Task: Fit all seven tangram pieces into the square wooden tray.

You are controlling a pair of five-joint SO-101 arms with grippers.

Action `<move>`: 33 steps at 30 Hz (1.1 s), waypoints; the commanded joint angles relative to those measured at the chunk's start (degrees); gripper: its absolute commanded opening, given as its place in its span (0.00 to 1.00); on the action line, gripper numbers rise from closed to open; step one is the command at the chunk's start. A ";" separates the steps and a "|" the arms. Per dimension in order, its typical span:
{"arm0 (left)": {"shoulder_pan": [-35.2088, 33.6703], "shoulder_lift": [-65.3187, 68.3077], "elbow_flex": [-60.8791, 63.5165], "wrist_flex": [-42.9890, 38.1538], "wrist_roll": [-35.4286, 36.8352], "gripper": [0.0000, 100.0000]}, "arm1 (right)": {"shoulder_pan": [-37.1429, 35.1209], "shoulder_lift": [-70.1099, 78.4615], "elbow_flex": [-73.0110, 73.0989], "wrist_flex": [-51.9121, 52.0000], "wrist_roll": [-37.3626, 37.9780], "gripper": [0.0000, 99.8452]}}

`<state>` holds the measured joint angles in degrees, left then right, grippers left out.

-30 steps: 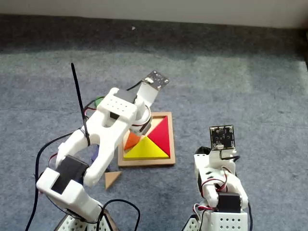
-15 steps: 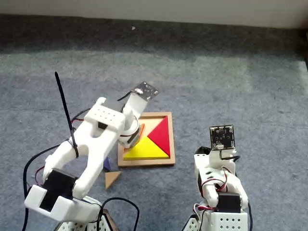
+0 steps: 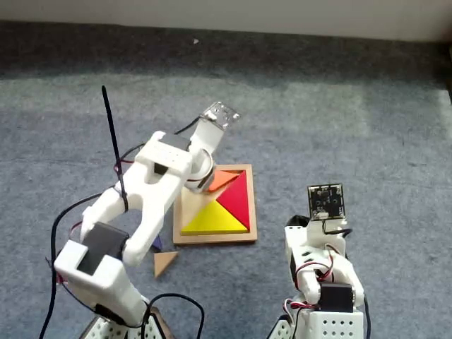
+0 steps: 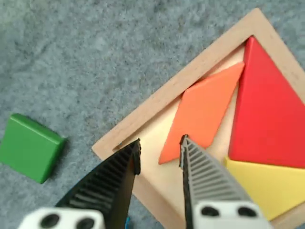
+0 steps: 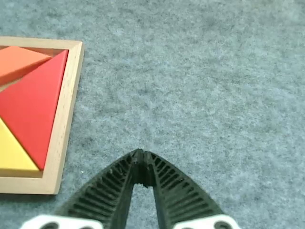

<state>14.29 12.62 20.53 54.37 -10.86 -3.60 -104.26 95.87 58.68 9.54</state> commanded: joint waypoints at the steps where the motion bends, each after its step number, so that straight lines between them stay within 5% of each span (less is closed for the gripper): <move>1: 0.75 7.08 -9.54 4.13 -0.62 0.15 | 0.75 -0.75 7.52 -1.19 -0.26 0.01; 11: 8.92 8.57 -12.26 4.92 -0.26 0.15 | 0.75 -0.75 7.52 -1.19 -0.26 0.01; 33: 7.69 8.48 -18.07 5.63 3.78 0.15 | 0.75 -0.75 7.52 -1.19 -0.26 0.01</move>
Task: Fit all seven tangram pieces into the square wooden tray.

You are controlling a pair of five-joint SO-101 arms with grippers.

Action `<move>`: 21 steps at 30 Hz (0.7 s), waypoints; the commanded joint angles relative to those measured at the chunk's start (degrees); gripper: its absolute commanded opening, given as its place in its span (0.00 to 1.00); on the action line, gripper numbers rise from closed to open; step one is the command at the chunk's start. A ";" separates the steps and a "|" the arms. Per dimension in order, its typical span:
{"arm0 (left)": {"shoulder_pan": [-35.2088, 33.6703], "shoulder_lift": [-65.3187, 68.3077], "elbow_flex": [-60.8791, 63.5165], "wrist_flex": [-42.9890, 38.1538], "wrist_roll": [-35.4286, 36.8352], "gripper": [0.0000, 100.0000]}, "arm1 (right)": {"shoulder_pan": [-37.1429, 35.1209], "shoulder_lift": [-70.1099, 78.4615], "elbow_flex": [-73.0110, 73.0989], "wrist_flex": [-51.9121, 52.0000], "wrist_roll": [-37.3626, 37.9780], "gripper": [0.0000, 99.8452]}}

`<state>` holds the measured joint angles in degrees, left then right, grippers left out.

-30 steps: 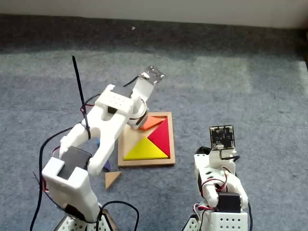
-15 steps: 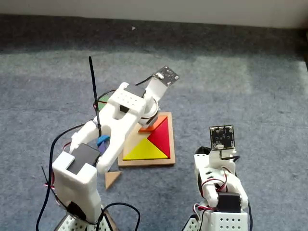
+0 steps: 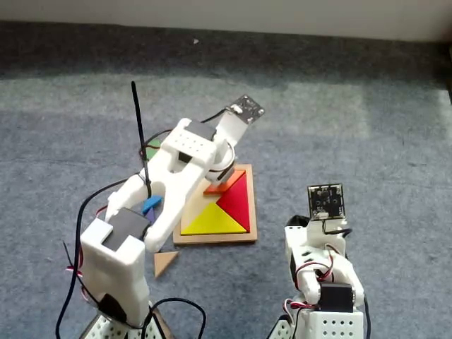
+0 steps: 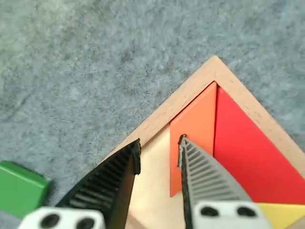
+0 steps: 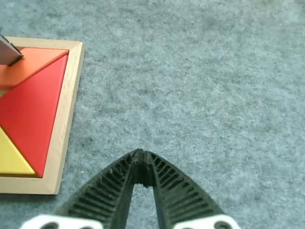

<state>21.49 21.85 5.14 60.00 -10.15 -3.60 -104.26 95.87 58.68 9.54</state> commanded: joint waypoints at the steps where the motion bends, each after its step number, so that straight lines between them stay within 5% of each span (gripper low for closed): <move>1: 0.48 -0.84 -3.65 0.09 3.60 0.15 | 0.75 -0.75 7.52 -1.19 -0.26 0.01; 10: 0.48 -13.76 -2.51 12.04 4.04 0.15 | 0.75 -0.75 7.52 -1.19 -0.26 0.01; 21: -1.80 -32.04 21.23 9.23 1.14 0.15 | 0.75 -0.75 7.52 -1.19 -0.18 0.01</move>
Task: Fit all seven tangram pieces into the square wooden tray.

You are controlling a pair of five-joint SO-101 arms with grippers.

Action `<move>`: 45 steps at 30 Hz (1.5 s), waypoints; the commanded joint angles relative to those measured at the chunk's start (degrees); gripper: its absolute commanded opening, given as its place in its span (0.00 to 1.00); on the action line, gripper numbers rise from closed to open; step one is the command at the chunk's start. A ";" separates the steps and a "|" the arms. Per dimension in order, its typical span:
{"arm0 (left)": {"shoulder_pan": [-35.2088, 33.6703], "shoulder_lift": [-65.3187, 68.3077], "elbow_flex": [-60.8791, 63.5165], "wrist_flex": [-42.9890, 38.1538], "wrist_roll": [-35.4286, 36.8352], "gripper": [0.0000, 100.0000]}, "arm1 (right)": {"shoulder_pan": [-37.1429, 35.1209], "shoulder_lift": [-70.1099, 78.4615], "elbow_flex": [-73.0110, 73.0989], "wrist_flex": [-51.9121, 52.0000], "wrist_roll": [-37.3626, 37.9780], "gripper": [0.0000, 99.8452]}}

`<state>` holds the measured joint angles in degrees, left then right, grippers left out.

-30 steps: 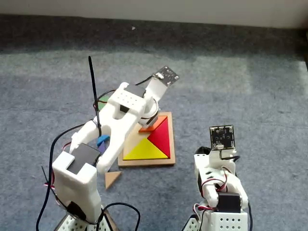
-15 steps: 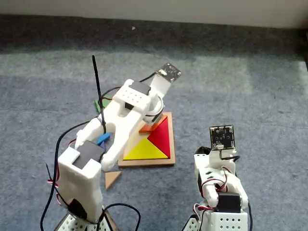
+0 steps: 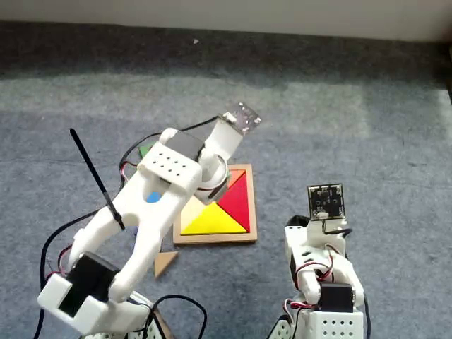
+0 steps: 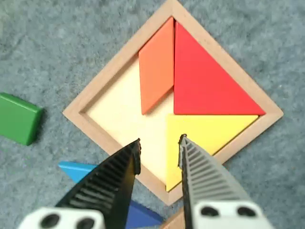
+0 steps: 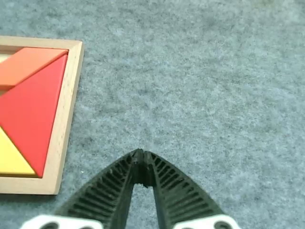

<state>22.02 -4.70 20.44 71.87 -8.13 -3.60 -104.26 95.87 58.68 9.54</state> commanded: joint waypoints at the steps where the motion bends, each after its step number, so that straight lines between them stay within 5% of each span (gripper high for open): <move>1: -3.03 -5.93 7.69 -4.31 -0.88 0.15 | 0.75 -0.75 7.52 -1.19 -0.18 0.01; 7: -5.93 -6.02 16.40 -13.01 -0.88 0.15 | 0.75 -0.75 7.52 -1.19 -0.18 0.01; 24: 8.13 -6.73 23.52 -15.38 -0.44 0.15 | 0.75 -0.75 7.52 -1.19 -0.18 0.01; 45: -11.12 -22.37 14.37 -8.18 -0.79 0.20 | 0.75 -0.75 7.52 -1.19 -0.18 0.01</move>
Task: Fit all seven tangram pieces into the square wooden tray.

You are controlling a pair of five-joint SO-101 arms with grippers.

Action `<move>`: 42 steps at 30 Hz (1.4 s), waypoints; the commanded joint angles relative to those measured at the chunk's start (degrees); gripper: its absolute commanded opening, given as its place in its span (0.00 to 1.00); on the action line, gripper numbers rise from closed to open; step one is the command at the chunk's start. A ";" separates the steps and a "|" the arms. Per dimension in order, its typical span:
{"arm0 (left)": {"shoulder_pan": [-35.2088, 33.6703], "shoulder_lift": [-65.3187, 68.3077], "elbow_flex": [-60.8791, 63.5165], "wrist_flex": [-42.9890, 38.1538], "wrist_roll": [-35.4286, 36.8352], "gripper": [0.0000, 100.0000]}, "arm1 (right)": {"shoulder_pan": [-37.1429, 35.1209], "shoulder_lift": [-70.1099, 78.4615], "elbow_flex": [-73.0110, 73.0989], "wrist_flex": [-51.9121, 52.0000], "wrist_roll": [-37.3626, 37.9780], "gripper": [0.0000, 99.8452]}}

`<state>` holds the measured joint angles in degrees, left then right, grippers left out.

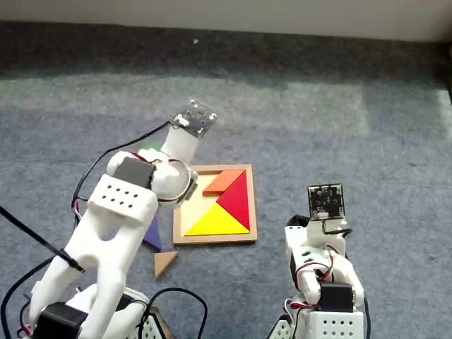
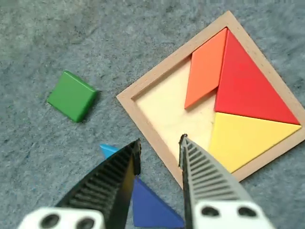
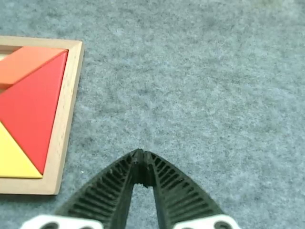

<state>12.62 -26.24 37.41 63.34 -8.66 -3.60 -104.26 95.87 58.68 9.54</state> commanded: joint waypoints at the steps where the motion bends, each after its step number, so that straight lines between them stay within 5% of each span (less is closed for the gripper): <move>1: -1.98 0.04 -2.59 0.35 -0.09 0.23 | 0.75 -0.75 7.52 -1.19 -0.18 0.01; 11: -6.55 7.25 -3.12 -1.23 -0.97 0.27 | 0.75 -0.75 7.52 -1.19 -0.18 0.01; 19: -6.46 7.87 -2.95 -1.93 -9.58 0.27 | 1.01 -0.75 7.52 -1.19 -0.18 0.01; 30: -4.53 7.96 0.66 -13.10 -21.27 0.27 | 1.98 -0.75 7.52 -1.27 -0.18 0.01; 42: -6.46 7.78 4.97 -18.99 -21.45 0.27 | 2.07 -0.75 7.52 -1.27 -0.18 0.01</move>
<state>7.96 -17.98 42.59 45.49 -29.93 -2.20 -104.26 95.87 58.68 9.54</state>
